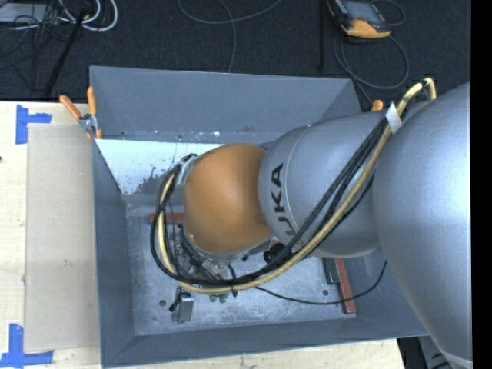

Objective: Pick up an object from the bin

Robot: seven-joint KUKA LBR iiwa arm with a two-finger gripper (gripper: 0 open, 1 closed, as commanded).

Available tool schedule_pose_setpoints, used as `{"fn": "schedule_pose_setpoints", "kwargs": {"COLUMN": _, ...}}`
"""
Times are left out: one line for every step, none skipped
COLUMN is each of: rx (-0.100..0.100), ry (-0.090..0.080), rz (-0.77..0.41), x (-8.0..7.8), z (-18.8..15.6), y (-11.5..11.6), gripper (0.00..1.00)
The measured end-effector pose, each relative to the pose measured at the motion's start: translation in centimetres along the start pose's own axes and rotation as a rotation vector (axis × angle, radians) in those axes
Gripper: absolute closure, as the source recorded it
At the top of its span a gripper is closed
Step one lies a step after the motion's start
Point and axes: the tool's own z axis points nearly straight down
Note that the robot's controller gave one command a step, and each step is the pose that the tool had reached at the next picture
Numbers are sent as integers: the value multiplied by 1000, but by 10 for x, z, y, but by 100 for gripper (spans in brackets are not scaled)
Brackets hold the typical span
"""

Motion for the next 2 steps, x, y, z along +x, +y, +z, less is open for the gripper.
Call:
{"fn": "schedule_pose_setpoints", "kwargs": {"rx": 3, "ry": -2, "rz": 39, "x": -29, "z": 85, "y": -71, "gripper": 0}}
{"fn": "schedule_pose_setpoints", "kwargs": {"rx": -4, "ry": -21, "rz": 33, "x": -66, "z": -22, "y": -90, "gripper": 0}}
